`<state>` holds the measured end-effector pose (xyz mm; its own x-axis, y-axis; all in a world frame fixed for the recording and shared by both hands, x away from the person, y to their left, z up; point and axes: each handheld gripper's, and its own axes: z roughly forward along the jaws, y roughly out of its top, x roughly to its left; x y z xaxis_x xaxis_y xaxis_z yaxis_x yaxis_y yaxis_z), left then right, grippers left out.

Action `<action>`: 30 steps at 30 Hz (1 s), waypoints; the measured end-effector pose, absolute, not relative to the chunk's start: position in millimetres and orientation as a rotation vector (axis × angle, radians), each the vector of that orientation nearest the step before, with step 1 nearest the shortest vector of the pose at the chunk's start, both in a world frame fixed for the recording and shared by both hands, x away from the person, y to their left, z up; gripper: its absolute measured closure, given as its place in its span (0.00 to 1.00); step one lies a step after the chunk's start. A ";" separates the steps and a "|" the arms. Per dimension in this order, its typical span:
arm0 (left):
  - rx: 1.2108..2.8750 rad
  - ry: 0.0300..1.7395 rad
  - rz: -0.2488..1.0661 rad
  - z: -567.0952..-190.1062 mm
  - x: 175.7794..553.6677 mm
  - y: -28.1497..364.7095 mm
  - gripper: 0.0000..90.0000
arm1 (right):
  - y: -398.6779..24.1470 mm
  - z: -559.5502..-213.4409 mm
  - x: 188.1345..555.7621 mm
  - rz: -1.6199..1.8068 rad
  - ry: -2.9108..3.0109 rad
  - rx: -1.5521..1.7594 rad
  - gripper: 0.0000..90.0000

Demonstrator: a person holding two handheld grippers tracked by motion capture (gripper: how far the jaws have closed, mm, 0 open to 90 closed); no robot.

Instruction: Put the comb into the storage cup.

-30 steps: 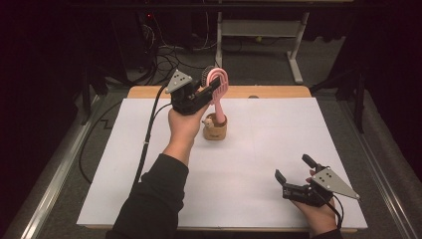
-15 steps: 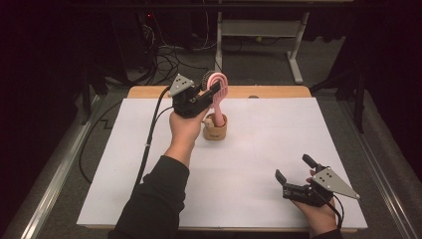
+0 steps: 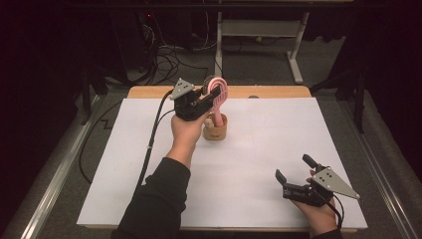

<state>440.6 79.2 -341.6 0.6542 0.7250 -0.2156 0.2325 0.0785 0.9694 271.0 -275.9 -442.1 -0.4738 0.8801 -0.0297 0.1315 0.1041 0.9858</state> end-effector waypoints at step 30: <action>1.509 0.849 0.429 -358.2 445.1 72.9 0.70 | -275.1 -441.9 269.4 1.432 1.720 0.995 0.00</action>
